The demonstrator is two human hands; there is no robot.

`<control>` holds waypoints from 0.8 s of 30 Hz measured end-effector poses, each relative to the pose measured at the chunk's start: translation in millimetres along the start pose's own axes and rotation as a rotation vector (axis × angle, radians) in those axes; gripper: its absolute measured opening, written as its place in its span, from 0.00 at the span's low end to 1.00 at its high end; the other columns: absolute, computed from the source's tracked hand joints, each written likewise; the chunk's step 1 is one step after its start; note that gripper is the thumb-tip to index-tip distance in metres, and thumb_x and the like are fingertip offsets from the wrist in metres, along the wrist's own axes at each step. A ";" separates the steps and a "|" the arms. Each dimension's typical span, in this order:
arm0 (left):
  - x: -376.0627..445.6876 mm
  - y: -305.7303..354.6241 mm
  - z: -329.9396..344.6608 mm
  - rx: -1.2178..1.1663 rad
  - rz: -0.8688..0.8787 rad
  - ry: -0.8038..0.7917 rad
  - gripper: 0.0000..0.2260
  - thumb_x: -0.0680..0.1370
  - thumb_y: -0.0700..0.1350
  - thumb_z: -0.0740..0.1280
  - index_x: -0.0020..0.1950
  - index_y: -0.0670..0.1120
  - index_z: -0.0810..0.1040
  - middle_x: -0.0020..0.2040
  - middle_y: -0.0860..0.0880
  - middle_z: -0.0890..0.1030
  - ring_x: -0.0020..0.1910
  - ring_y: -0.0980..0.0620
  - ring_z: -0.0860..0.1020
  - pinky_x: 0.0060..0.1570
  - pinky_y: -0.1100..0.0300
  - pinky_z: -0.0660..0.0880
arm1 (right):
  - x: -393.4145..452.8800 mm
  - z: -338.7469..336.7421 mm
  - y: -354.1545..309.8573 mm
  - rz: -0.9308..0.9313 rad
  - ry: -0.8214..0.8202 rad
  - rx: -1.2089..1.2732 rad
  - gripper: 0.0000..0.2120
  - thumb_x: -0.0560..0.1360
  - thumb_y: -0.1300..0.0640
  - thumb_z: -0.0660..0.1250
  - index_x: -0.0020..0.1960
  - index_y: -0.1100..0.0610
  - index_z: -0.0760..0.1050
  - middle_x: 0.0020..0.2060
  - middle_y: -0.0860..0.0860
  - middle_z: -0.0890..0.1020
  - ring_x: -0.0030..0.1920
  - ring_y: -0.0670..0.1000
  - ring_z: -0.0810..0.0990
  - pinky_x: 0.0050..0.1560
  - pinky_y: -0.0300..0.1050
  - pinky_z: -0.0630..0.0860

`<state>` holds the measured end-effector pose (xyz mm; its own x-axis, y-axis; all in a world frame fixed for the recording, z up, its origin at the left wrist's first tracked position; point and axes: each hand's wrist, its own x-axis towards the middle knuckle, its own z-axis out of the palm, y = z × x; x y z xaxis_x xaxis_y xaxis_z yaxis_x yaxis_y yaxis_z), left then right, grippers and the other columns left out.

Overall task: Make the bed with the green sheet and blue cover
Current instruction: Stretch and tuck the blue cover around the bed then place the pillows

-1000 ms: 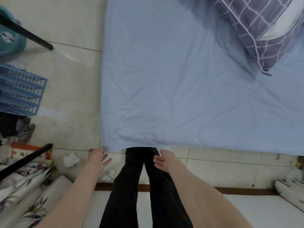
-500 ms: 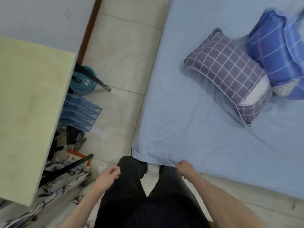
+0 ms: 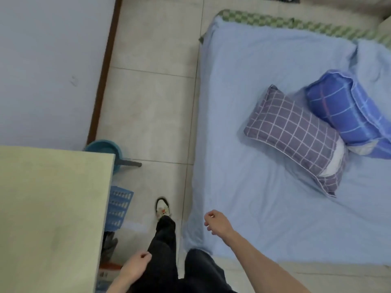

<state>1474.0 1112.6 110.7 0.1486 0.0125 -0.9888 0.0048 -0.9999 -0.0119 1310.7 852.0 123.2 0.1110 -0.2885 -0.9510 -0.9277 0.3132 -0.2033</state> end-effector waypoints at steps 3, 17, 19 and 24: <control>5.0 70.9 -49.2 0.036 0.132 0.017 0.10 0.83 0.48 0.61 0.55 0.46 0.80 0.56 0.46 0.82 0.59 0.47 0.79 0.56 0.56 0.72 | -2.6 -3.0 -11.6 0.084 0.000 -0.020 0.13 0.79 0.55 0.58 0.56 0.61 0.77 0.49 0.57 0.84 0.42 0.52 0.77 0.43 0.45 0.73; -18.9 428.0 -336.9 0.108 0.420 0.255 0.11 0.83 0.46 0.61 0.60 0.43 0.78 0.56 0.44 0.82 0.57 0.44 0.80 0.62 0.48 0.75 | 62.1 -177.8 -196.4 0.170 0.053 0.140 0.07 0.77 0.60 0.59 0.45 0.60 0.75 0.39 0.55 0.77 0.37 0.53 0.72 0.36 0.43 0.68; -22.2 457.8 -370.9 0.015 0.378 0.276 0.12 0.84 0.45 0.61 0.62 0.41 0.77 0.57 0.44 0.81 0.56 0.45 0.80 0.62 0.49 0.75 | 84.4 -219.3 -254.9 0.150 0.038 0.212 0.09 0.78 0.61 0.59 0.54 0.63 0.75 0.41 0.57 0.77 0.38 0.54 0.73 0.35 0.43 0.68; -31.1 503.5 -452.8 -0.026 0.228 0.205 0.09 0.81 0.46 0.65 0.53 0.41 0.77 0.51 0.42 0.82 0.49 0.44 0.80 0.50 0.51 0.74 | 115.7 -332.2 -426.9 0.007 0.081 0.340 0.13 0.80 0.58 0.59 0.60 0.62 0.75 0.45 0.56 0.80 0.39 0.53 0.75 0.38 0.43 0.71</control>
<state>1919.7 610.1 202.7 0.3454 -0.2092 -0.9149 -0.0269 -0.9766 0.2132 1601.1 384.3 177.3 0.0639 -0.3520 -0.9338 -0.7549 0.5950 -0.2759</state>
